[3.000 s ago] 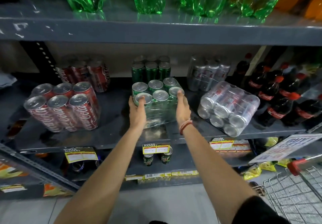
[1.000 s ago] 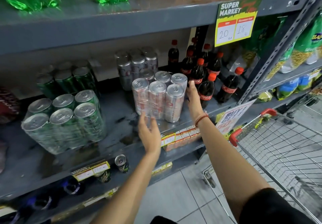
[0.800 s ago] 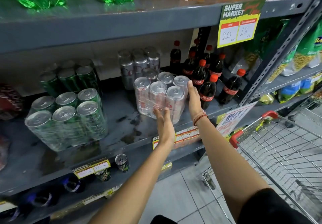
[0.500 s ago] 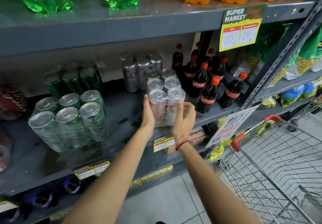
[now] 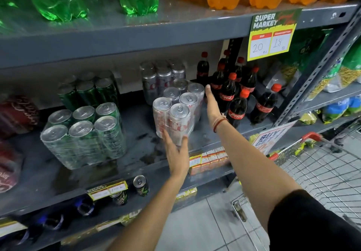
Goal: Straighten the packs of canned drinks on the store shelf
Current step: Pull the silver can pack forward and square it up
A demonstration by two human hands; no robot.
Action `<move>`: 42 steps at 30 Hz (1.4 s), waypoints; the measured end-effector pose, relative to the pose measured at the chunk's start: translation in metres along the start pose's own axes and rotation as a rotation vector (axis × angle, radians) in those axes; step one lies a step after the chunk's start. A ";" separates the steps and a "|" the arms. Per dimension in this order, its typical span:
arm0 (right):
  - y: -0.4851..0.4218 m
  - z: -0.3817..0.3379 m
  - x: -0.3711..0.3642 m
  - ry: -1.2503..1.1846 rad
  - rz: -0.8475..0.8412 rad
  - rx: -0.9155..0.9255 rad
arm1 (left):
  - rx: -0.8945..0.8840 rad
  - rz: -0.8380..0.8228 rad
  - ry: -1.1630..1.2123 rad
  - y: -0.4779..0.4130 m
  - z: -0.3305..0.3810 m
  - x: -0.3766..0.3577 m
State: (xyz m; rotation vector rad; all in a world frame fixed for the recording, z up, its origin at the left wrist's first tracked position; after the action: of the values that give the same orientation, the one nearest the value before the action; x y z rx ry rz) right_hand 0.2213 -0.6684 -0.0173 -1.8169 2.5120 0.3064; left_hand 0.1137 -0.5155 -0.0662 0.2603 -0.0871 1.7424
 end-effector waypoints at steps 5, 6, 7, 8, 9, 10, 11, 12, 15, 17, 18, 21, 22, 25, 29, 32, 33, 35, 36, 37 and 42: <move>0.006 0.021 0.003 0.068 0.045 0.028 | 0.013 -0.131 -0.099 -0.024 -0.005 -0.004; 0.012 0.023 0.005 0.055 0.075 0.081 | 0.001 -0.124 -0.109 -0.033 -0.007 0.002; 0.018 0.027 0.007 0.054 0.108 0.135 | -0.009 -0.109 -0.121 -0.043 -0.009 0.010; 0.025 0.032 0.008 0.056 0.135 0.183 | -0.016 -0.101 -0.143 -0.053 -0.011 0.018; 0.032 0.037 0.008 0.055 0.150 0.219 | -0.023 -0.105 -0.170 -0.062 -0.014 0.025; 0.037 0.041 0.008 0.054 0.148 0.245 | -0.037 -0.123 -0.198 -0.071 -0.016 0.032; 0.040 0.044 0.008 0.051 0.137 0.259 | -0.053 -0.148 -0.225 -0.077 -0.019 0.037; 0.041 0.046 0.011 0.053 0.133 0.262 | -0.078 -0.169 -0.253 -0.081 -0.020 0.041; 0.030 0.056 0.018 0.115 0.041 0.192 | -0.106 -0.156 -0.379 -0.083 -0.026 0.047; 0.014 0.067 0.022 0.230 -0.051 0.109 | -0.122 -0.147 -0.443 -0.078 -0.030 0.044; 0.005 0.074 0.023 0.289 -0.103 0.065 | -0.134 -0.149 -0.462 -0.076 -0.032 0.041; -0.006 0.082 0.024 0.429 -0.197 0.020 | -0.143 -0.133 -0.499 -0.076 -0.035 0.039; -0.006 0.083 0.025 0.451 -0.199 0.030 | -0.144 -0.130 -0.511 -0.077 -0.037 0.039; 0.004 0.085 0.032 0.482 -0.189 0.080 | -0.163 -0.128 -0.540 -0.073 -0.040 0.041; 0.034 0.084 0.038 0.406 -0.179 0.140 | -0.190 -0.088 -0.574 -0.056 -0.048 0.046; 0.053 0.086 0.044 0.345 -0.165 0.156 | -0.241 -0.030 -0.581 -0.042 -0.054 0.051; 0.058 0.086 0.045 0.342 -0.152 0.161 | -0.258 -0.009 -0.579 -0.038 -0.055 0.052; 0.065 0.087 0.046 0.338 -0.124 0.169 | -0.281 0.026 -0.583 -0.032 -0.054 0.053; 0.067 0.088 0.047 0.340 -0.106 0.171 | -0.283 0.035 -0.589 -0.031 -0.054 0.052; 0.068 0.087 0.048 0.341 -0.091 0.172 | -0.281 0.038 -0.593 -0.030 -0.054 0.052; 0.074 0.087 0.050 0.329 -0.054 0.169 | -0.294 0.067 -0.657 -0.027 -0.054 0.053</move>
State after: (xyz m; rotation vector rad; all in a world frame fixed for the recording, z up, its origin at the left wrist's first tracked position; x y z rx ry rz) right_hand 0.1277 -0.6781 -0.0989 -2.0022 2.5839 -0.2202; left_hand 0.1248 -0.4481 -0.1089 0.6069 -0.8284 1.6220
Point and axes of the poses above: each hand's wrist, its own y-axis away from the middle knuckle, its own x-axis out of the back of the hand, z = x × y, the point moved 6 cm from there along -y, towards the middle knuckle, and after that the axes turned 7 degrees about -y, right-handed, at the moved point
